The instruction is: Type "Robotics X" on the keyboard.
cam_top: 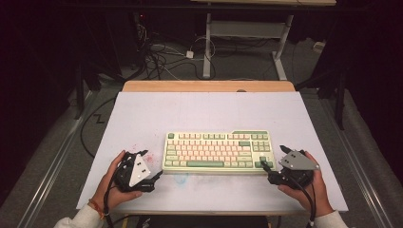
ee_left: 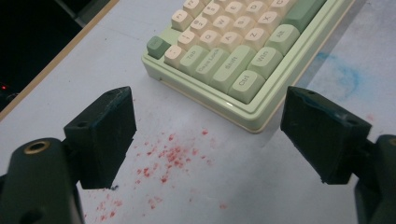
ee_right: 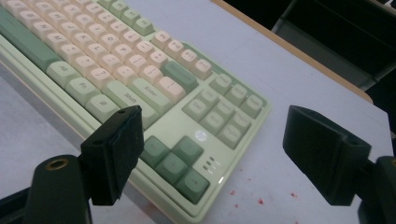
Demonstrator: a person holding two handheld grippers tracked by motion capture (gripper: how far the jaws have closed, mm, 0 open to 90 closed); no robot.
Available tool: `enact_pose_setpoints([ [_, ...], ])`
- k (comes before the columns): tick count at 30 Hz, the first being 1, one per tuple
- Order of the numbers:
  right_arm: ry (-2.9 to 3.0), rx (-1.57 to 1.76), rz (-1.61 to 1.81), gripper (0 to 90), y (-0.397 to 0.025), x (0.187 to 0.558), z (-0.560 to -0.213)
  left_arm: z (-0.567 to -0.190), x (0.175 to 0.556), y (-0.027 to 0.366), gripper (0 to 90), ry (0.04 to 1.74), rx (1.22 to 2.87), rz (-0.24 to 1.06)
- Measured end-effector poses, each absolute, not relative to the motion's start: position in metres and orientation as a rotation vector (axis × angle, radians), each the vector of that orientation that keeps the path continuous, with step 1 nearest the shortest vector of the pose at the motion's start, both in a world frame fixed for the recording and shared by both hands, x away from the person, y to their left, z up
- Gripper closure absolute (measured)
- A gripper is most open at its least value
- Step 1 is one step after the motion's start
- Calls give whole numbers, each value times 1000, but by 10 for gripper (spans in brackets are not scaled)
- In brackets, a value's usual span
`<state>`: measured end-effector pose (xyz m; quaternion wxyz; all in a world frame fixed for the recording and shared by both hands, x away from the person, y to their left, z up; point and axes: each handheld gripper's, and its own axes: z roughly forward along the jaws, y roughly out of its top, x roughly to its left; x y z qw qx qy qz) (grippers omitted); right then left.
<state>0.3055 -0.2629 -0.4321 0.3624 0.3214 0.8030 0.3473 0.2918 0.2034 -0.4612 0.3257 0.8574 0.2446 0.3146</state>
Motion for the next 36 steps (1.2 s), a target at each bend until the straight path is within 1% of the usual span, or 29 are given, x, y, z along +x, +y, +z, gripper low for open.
enact_pose_setpoints([
  [6,2046,891,896,208,-282,303,-437,-467,293,214,169,686,2244,785],
  [13,2018,973,878,208,-304,300,-445,-474,291,226,169,718,2266,771],
  [19,2019,1019,848,210,-316,297,-457,-479,290,235,169,753,2271,740],
  [24,2031,1037,833,212,-319,295,-464,-482,290,234,169,762,2272,735],
  [36,2023,1008,828,208,-314,291,-464,-483,288,232,169,734,2283,723],
])
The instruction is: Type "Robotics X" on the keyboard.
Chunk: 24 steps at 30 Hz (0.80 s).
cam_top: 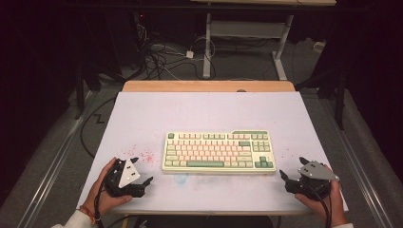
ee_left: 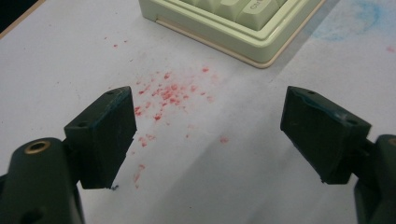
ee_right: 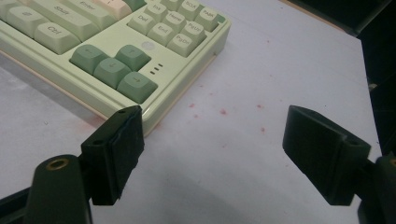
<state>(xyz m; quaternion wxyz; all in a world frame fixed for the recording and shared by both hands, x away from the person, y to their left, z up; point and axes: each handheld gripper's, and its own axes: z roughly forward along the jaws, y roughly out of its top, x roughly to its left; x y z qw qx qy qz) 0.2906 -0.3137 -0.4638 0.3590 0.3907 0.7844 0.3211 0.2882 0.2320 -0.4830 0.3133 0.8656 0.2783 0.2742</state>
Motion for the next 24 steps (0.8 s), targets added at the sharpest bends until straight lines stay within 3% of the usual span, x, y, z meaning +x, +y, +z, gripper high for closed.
enact_pose_setpoints([
  [24,2018,981,824,207,-307,288,-463,-483,290,228,169,723,2290,714],
])
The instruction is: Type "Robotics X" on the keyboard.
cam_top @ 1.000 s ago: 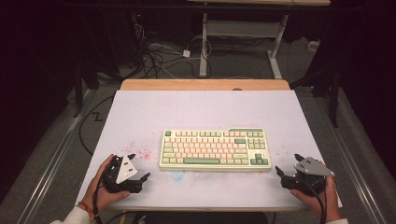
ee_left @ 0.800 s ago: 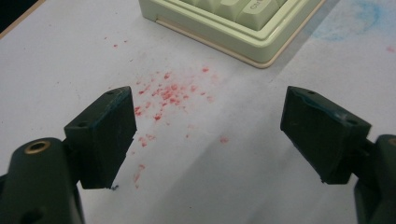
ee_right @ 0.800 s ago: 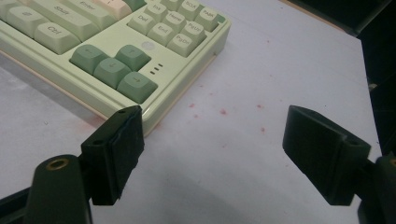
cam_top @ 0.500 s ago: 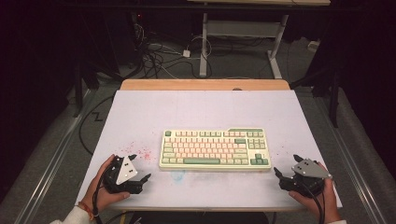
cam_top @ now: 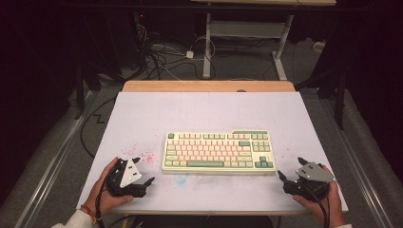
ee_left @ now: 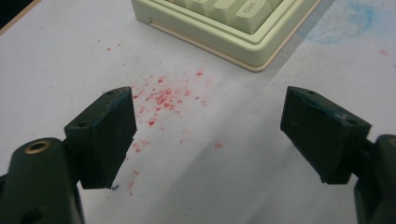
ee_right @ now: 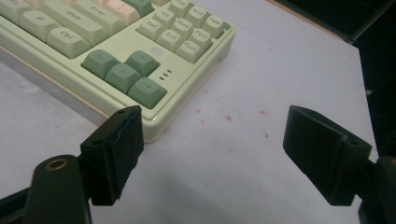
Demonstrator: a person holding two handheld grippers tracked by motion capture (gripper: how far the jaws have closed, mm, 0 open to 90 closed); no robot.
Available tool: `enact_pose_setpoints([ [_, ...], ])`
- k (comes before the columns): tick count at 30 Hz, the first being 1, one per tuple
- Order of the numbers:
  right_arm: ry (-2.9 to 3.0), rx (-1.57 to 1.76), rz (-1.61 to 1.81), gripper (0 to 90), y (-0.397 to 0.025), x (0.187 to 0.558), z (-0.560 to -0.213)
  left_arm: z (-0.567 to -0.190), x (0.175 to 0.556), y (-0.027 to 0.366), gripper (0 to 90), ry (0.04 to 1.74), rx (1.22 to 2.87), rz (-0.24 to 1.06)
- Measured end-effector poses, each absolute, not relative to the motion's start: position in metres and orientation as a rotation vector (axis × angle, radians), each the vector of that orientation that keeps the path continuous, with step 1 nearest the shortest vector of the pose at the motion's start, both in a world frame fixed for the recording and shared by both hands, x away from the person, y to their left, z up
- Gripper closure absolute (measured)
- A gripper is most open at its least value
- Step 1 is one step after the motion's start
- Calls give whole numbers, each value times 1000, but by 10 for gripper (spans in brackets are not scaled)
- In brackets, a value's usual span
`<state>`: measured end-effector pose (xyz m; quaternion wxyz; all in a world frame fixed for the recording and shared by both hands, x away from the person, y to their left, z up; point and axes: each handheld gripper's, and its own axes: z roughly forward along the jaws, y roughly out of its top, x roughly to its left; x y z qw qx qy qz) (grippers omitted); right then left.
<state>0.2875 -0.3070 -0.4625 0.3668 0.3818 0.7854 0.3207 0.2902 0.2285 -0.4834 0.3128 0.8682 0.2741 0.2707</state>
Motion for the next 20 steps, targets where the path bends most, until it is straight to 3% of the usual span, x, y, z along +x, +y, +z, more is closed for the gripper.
enact_pose_setpoints([
  [20,2012,982,815,206,-308,289,-464,-483,295,224,172,721,2298,706],
])
